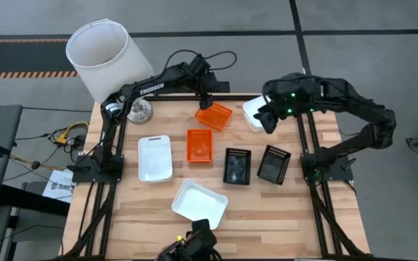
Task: Stack baskets by color
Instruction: Stack the bottom orange bin on top of the top orange bin
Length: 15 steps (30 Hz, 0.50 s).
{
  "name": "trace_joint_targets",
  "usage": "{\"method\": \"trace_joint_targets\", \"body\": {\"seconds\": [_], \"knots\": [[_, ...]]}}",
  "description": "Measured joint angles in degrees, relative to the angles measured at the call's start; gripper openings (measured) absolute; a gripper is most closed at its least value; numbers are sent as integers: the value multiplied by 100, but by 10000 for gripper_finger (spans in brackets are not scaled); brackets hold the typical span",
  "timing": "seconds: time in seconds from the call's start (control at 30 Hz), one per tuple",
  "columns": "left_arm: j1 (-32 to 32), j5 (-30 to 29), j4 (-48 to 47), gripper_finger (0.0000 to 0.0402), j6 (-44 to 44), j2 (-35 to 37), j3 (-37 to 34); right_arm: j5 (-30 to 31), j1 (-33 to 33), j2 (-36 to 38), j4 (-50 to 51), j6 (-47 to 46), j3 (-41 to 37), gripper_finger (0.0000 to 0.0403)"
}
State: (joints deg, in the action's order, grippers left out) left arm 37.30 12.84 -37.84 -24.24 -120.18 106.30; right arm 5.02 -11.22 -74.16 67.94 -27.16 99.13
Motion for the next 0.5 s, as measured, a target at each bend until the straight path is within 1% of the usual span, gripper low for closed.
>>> {"method": "trace_joint_targets", "body": {"seconds": [0.13, 0.23, 0.4, 0.5], "knots": [[8, -134, -94, 229, 112, 0, 0, -2, -2, -23, 2, -46, 0, 177], [24, -192, -318, 229, 569, 0, 0, -2, -2, -21, 8, -79, 0, 175], [26, -586, -567, 229, 1546, 0, 0, -3, -2, -3, 131, -179, 1, 175], [26, -714, -765, 229, 1684, 0, 0, -4, -2, -10, 184, -187, 1, 173]]}}
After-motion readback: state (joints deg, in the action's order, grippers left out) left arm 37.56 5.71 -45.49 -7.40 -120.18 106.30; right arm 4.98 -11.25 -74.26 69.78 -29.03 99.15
